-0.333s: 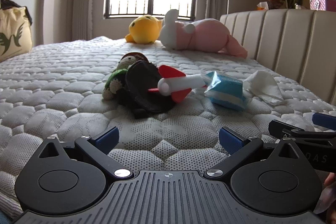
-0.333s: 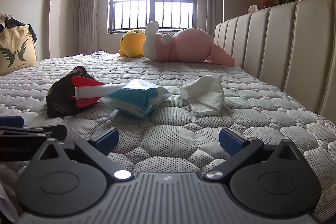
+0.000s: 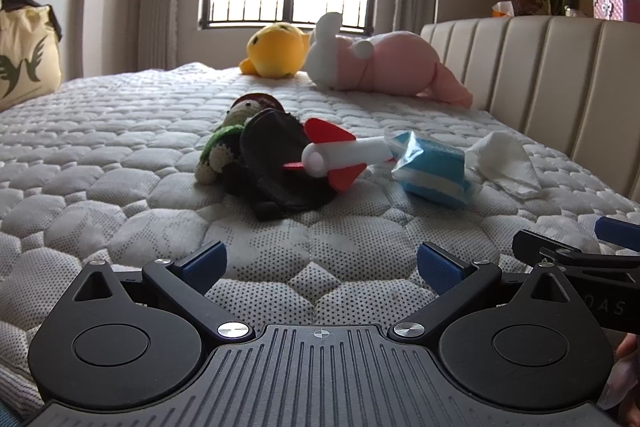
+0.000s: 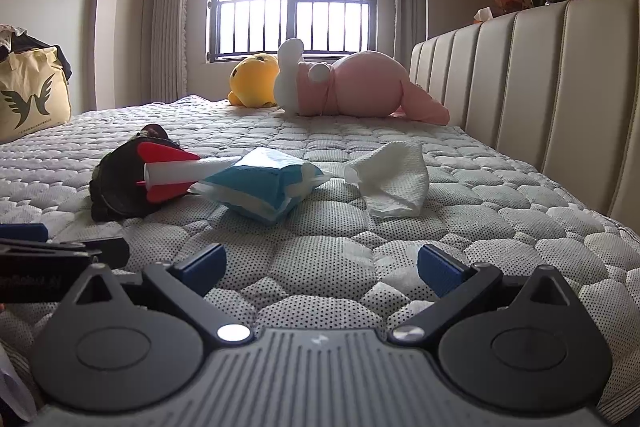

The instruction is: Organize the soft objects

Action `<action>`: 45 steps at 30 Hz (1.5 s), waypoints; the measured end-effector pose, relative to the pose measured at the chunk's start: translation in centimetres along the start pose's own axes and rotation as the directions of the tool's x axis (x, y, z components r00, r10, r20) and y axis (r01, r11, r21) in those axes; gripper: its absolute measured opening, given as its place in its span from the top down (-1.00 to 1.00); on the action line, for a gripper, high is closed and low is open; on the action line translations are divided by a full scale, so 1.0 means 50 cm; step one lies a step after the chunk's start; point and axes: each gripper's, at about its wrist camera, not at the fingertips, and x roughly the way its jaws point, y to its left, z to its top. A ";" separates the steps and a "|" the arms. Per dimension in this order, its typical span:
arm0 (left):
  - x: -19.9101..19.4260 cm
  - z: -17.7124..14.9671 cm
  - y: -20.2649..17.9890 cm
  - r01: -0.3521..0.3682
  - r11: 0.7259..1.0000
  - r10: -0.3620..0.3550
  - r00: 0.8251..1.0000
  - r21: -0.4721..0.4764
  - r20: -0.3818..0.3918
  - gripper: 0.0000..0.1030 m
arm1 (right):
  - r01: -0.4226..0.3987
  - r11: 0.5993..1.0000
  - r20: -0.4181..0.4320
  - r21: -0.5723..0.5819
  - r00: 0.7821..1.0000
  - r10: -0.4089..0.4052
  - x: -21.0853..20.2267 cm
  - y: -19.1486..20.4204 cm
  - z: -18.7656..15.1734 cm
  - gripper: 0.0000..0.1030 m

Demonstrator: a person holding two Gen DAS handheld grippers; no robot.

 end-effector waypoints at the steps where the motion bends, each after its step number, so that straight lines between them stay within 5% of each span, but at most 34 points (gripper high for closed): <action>1: 0.000 0.000 0.000 0.000 1.000 0.000 1.000 -0.002 -0.002 -1.00 | -0.002 1.000 -0.002 0.003 1.000 0.002 0.000 0.000 0.000 -0.99; 45: 0.011 0.002 -0.010 0.007 1.000 -0.007 1.000 0.007 -0.019 -1.00 | -0.008 1.000 -0.023 0.028 1.000 0.008 0.015 -0.013 0.000 -0.99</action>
